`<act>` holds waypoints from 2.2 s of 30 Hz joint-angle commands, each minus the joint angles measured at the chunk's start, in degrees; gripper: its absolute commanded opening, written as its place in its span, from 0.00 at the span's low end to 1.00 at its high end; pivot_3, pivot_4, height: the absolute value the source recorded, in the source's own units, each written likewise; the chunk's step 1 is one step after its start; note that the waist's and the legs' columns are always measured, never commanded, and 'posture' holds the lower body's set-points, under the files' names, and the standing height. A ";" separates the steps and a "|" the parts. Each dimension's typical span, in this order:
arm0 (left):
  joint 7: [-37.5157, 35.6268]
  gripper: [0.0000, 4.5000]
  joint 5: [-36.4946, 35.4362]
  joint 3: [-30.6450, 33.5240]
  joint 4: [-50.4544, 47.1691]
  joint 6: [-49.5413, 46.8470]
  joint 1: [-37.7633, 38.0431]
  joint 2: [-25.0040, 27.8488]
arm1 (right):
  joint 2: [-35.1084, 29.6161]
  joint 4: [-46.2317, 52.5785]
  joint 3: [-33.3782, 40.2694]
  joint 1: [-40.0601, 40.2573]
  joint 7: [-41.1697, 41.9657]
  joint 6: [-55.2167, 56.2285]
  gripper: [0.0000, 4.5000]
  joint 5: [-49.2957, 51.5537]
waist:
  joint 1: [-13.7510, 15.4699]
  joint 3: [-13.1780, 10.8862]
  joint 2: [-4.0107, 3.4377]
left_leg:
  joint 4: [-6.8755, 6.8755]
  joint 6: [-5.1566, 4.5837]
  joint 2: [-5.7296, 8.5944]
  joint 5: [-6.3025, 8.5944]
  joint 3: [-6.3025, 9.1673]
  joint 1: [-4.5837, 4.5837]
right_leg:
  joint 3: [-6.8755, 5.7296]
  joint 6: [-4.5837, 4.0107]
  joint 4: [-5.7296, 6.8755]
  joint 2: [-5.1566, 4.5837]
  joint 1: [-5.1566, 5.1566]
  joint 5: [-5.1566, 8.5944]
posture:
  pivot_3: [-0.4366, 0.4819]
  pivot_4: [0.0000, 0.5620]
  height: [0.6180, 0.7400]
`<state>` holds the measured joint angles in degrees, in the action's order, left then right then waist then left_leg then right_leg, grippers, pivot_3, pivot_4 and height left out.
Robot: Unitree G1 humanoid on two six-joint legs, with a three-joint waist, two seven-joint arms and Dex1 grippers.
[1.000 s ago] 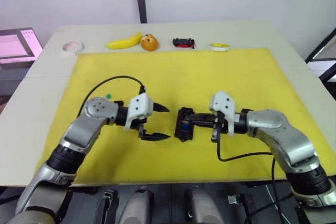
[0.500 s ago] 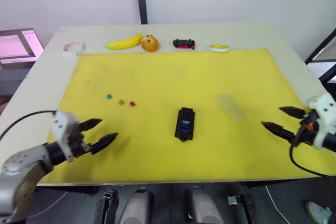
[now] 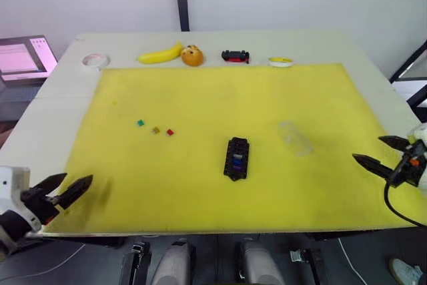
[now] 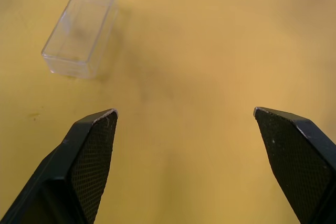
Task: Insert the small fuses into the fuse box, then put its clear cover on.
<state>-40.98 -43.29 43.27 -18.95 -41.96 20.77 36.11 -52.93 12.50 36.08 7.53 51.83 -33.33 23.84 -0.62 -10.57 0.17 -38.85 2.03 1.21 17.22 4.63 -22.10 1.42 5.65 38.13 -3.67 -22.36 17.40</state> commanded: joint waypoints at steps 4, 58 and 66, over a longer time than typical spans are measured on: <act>3.06 1.00 -6.96 -1.86 -3.22 -5.45 -4.79 0.95 | -1.97 6.69 -2.05 -5.14 -1.09 -2.78 0.98 3.11 | -0.01 0.02 -0.04 | 0.01 0.00 -0.01 0.00 0.01 0.01 | 0.00 0.00 0.00 0.00 0.00 0.00 | 0.48 0.27 1.00; 56.39 1.00 -67.69 -24.08 39.15 -24.41 -46.23 -4.58 | 16.17 21.00 -48.45 -38.67 -15.95 -16.27 0.98 3.08 | 0.06 0.05 0.05 | 0.01 0.60 0.20 -0.35 0.08 -0.36 | -0.03 0.02 0.29 0.04 -0.63 -0.03 | 0.48 0.27 1.00; 55.85 1.00 -63.02 -25.29 40.42 -25.07 -47.46 -6.65 | 16.43 21.64 -47.74 -37.46 -16.82 -17.15 0.98 2.85 | 0.17 0.06 0.05 | 0.01 0.64 0.23 -0.38 0.09 -0.36 | -0.03 0.02 0.28 0.01 -0.61 -0.03 | 0.48 0.27 1.00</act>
<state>14.98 -107.40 19.05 20.42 -66.66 -26.10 30.19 -37.03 32.36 -13.07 -29.64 35.49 -50.82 27.00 -0.46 -10.52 0.22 -38.84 2.66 1.45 16.85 4.73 -22.46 1.39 5.68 38.42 -3.66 -22.96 17.37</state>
